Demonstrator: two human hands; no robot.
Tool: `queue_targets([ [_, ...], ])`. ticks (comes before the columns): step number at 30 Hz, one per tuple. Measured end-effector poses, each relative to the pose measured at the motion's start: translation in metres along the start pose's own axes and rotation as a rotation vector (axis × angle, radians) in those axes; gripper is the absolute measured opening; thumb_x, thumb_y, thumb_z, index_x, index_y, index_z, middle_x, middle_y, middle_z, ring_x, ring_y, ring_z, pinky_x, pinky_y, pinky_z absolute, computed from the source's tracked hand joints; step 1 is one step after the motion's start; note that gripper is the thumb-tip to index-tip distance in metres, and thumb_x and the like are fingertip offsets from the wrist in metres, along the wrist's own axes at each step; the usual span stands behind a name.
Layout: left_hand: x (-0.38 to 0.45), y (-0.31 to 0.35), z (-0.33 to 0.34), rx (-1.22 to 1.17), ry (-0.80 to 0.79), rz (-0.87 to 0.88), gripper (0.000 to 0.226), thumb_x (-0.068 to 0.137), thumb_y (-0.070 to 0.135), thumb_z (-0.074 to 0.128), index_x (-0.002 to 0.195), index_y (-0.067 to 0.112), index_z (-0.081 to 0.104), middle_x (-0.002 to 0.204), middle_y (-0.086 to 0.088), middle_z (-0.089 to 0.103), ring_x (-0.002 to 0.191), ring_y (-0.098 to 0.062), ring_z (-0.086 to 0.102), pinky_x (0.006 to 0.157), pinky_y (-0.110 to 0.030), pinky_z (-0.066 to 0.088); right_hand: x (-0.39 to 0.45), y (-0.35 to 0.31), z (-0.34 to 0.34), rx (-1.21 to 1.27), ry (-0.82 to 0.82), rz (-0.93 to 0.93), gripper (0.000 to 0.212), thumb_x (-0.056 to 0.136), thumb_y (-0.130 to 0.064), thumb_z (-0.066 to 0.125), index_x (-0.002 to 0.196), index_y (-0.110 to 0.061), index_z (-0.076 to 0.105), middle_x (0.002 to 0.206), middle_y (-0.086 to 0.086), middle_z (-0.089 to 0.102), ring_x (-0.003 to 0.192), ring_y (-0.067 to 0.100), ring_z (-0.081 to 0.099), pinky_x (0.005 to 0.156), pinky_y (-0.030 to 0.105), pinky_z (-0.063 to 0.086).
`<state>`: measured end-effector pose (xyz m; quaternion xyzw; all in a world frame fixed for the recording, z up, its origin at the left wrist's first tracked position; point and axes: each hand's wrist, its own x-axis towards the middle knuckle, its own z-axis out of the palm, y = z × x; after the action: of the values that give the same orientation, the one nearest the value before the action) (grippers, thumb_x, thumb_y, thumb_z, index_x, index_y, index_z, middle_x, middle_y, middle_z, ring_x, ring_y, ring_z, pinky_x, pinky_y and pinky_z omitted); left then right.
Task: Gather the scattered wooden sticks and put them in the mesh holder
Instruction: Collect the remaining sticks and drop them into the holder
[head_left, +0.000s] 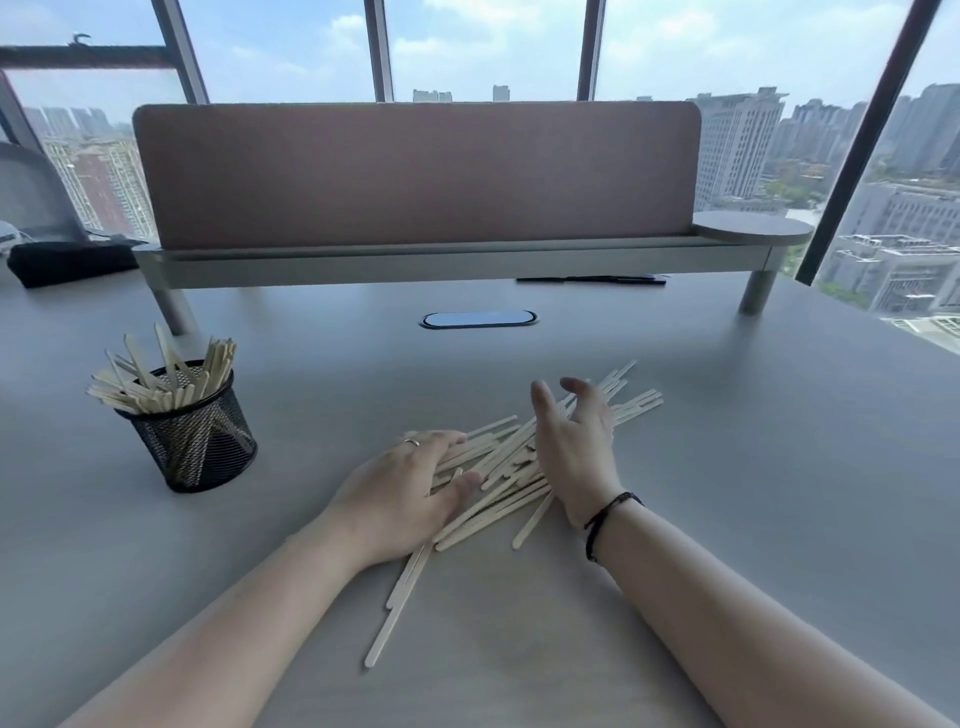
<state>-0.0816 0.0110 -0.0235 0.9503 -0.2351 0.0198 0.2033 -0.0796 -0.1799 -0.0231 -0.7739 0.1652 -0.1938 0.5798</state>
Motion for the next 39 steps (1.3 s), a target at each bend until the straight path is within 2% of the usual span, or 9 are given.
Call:
queue_targets([
  [4, -0.002, -0.002, -0.004, -0.027, 0.002, -0.046, 0.081, 0.082, 0.084, 0.028, 0.145, 0.035, 0.044, 0.147, 0.015, 0.05, 0.138, -0.006, 0.041, 0.108, -0.03, 0.036, 0.001, 0.0, -0.001, 0.204, -0.063, 0.051, 0.058, 0.085, -0.062, 0.054, 0.132, -0.03, 0.049, 0.144, -0.001, 0.047, 0.135, 0.02, 0.042, 0.114, 0.046, 0.034],
  [6, -0.005, -0.005, -0.01, -0.05, 0.027, -0.061, 0.097, 0.069, 0.096, 0.023, 0.145, 0.039, 0.042, 0.148, 0.019, 0.049, 0.139, -0.005, 0.04, 0.111, -0.034, 0.035, 0.009, 0.002, -0.011, 0.206, -0.117, 0.027, 0.047, 0.09, -0.053, 0.055, 0.131, -0.03, 0.053, 0.136, -0.001, 0.055, 0.123, 0.018, 0.052, 0.107, 0.042, 0.042],
  [9, -0.015, -0.008, -0.017, 0.032, -0.07, -0.035, 0.112, 0.055, 0.102, 0.035, 0.152, 0.046, 0.027, 0.156, 0.024, 0.034, 0.146, -0.004, 0.025, 0.118, -0.036, 0.025, 0.032, 0.012, -0.04, -0.214, -0.155, -0.207, 0.041, 0.095, -0.037, 0.053, 0.136, -0.032, 0.051, 0.133, -0.003, 0.057, 0.129, 0.023, 0.048, 0.112, 0.041, 0.035],
  [12, -0.02, -0.008, -0.017, 0.094, -0.169, 0.005, 0.119, 0.053, 0.097, 0.055, 0.154, 0.051, 0.012, 0.161, 0.022, 0.021, 0.15, -0.002, 0.013, 0.121, -0.031, 0.017, 0.051, 0.022, -0.057, -0.573, -0.345, -0.401, 0.047, 0.099, -0.042, 0.052, 0.145, -0.035, 0.044, 0.158, -0.011, 0.036, 0.153, 0.012, 0.013, 0.124, 0.037, 0.01],
  [17, -0.011, -0.021, -0.019, -0.086, -0.13, -0.064, 0.092, 0.066, 0.075, 0.07, 0.145, 0.055, 0.028, 0.15, 0.02, 0.04, 0.136, -0.003, 0.039, 0.112, -0.031, 0.035, 0.047, 0.025, -0.047, -0.888, -0.529, -0.512, 0.064, 0.089, -0.074, 0.036, 0.146, -0.044, 0.04, 0.16, -0.019, 0.031, 0.152, 0.005, 0.011, 0.125, 0.041, 0.0],
  [21, -0.009, -0.028, -0.017, -0.095, -0.102, -0.063, 0.07, 0.081, 0.061, 0.069, 0.143, 0.046, 0.041, 0.146, 0.019, 0.047, 0.133, -0.001, 0.042, 0.11, -0.027, 0.035, 0.039, 0.023, -0.042, -0.938, -0.437, -0.591, 0.069, 0.084, -0.081, 0.028, 0.135, -0.041, 0.051, 0.139, -0.012, 0.051, 0.133, 0.013, 0.039, 0.119, 0.035, 0.018],
  [24, -0.008, -0.025, -0.014, -0.031, -0.093, -0.015, 0.059, 0.092, 0.052, 0.061, 0.146, 0.039, 0.041, 0.147, 0.02, 0.043, 0.138, 0.0, 0.036, 0.112, -0.023, 0.029, 0.035, 0.028, -0.034, -0.94, -0.37, -0.617, 0.065, 0.082, -0.085, 0.028, 0.119, -0.039, 0.056, 0.121, -0.007, 0.054, 0.118, 0.02, 0.047, 0.109, 0.03, 0.028],
  [28, 0.002, -0.023, 0.0, 0.035, 0.026, 0.043, 0.043, 0.1, 0.031, 0.05, 0.143, 0.027, 0.047, 0.142, 0.008, 0.051, 0.135, -0.017, 0.042, 0.111, -0.032, 0.035, 0.031, 0.027, -0.027, -0.939, -0.335, -0.651, 0.061, 0.083, -0.083, 0.031, 0.105, -0.032, 0.055, 0.107, -0.004, 0.053, 0.108, 0.022, 0.05, 0.1, 0.03, 0.032],
  [39, 0.019, -0.018, 0.01, 0.1, 0.07, -0.057, 0.049, 0.1, 0.043, 0.051, 0.144, 0.021, 0.05, 0.133, -0.004, 0.054, 0.128, -0.027, 0.046, 0.106, -0.036, 0.037, 0.029, 0.025, -0.02, -1.012, -0.274, -0.702, 0.064, 0.081, -0.086, 0.027, 0.088, -0.026, 0.046, 0.092, -0.005, 0.055, 0.096, 0.022, 0.053, 0.083, 0.035, 0.036],
])
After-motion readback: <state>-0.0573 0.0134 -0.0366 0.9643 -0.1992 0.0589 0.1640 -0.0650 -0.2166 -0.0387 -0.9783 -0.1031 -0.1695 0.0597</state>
